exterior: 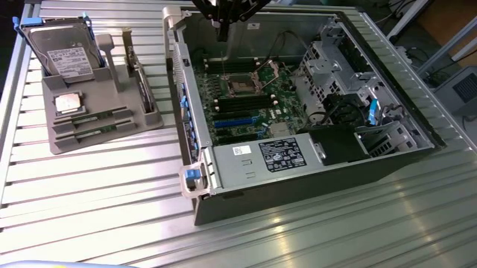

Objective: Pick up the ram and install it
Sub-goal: 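Reach for the ram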

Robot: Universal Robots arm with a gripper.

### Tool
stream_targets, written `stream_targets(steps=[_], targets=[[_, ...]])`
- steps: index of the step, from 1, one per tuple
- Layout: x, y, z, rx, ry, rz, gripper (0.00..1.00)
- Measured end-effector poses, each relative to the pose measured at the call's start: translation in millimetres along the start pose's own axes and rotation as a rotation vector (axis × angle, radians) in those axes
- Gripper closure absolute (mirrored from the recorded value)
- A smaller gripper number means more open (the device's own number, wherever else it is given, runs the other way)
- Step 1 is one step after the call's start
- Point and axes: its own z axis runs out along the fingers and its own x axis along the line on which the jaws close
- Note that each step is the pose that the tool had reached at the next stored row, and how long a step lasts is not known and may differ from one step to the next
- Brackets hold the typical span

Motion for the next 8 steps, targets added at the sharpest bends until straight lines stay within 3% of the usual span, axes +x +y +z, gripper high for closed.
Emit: stream_targets(steps=[8], targets=[[5.1, -0.4, -0.1, -0.0001, 0.0, 0.0, 0.89]])
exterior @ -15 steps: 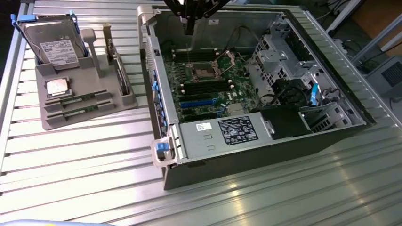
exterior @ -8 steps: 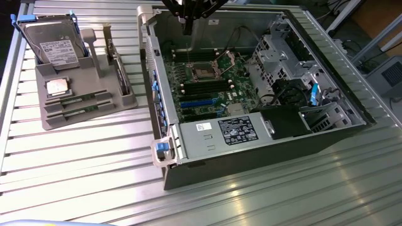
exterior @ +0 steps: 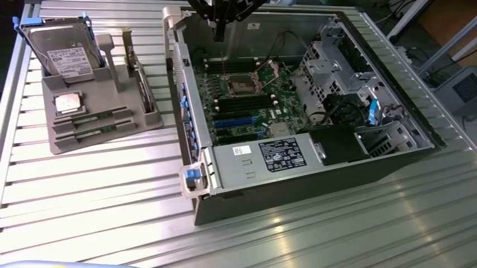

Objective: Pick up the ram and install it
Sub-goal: 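Reach for the ram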

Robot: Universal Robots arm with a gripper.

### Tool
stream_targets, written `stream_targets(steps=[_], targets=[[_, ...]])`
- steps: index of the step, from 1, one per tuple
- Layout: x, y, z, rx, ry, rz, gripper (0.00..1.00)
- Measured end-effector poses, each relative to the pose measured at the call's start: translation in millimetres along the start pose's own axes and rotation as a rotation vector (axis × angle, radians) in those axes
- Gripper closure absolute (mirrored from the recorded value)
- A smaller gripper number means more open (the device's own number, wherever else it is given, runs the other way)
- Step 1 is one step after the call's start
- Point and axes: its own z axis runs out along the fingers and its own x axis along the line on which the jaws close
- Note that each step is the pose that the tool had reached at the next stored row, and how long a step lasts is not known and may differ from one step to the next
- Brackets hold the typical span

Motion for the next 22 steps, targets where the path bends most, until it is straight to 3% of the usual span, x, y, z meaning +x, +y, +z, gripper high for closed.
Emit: stream_targets(steps=[15, 22], targets=[[8.7, -0.6, -0.3, 0.0001, 0.0, 0.0, 0.89], [19.3, -1.4, -0.5, 0.0, 0.0, 0.0, 0.89]])
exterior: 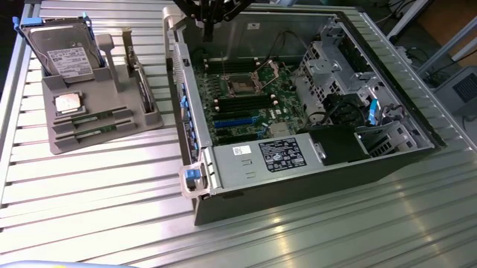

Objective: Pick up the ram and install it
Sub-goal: 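Reach for the ram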

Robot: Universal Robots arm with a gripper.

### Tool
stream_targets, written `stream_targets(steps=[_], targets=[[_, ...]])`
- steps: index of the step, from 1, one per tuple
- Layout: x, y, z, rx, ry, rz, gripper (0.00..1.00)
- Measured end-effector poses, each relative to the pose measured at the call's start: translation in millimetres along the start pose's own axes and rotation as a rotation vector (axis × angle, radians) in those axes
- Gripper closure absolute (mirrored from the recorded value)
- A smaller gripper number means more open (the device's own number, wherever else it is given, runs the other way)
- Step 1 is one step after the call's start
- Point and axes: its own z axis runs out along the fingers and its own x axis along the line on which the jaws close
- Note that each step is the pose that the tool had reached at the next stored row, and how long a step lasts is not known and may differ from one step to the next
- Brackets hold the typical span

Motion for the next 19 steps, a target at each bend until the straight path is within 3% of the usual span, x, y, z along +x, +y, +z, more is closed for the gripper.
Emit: stream_targets(steps=[19], targets=[[24.3, -1.8, -0.7, 0.0, -0.0001, 0.0, 0.89]])
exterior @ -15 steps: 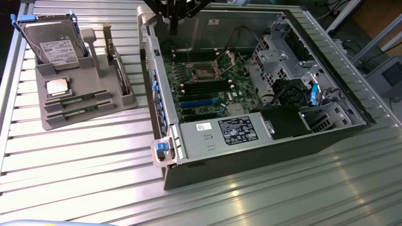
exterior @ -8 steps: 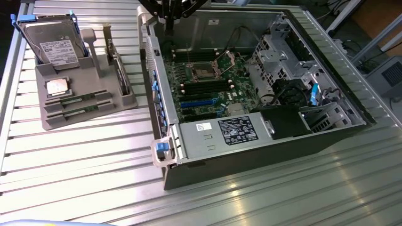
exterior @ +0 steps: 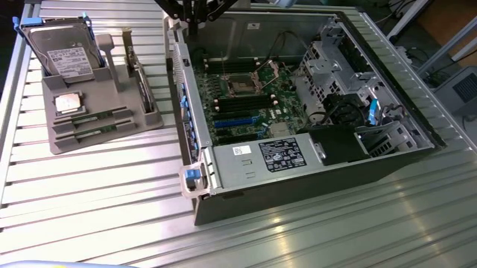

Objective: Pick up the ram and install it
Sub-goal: 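Reach for the ram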

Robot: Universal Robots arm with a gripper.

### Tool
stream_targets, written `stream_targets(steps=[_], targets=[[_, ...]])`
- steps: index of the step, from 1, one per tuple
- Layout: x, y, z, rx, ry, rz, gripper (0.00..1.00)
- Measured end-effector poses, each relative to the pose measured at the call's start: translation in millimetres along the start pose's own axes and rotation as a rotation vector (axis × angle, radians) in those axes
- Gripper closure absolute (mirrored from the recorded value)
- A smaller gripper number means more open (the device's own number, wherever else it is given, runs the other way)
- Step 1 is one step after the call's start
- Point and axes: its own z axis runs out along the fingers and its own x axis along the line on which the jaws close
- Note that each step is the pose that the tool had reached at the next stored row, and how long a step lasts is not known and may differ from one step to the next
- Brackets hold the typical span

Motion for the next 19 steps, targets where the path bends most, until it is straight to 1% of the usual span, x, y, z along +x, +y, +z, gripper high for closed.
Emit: stream_targets(steps=[15, 19], targets=[[13.2, -1.0, -0.4, 0.0001, 0.0, 0.0, 0.89], [18.7, -1.4, -0.5, 0.0001, 0.0, 0.0, 0.89]])
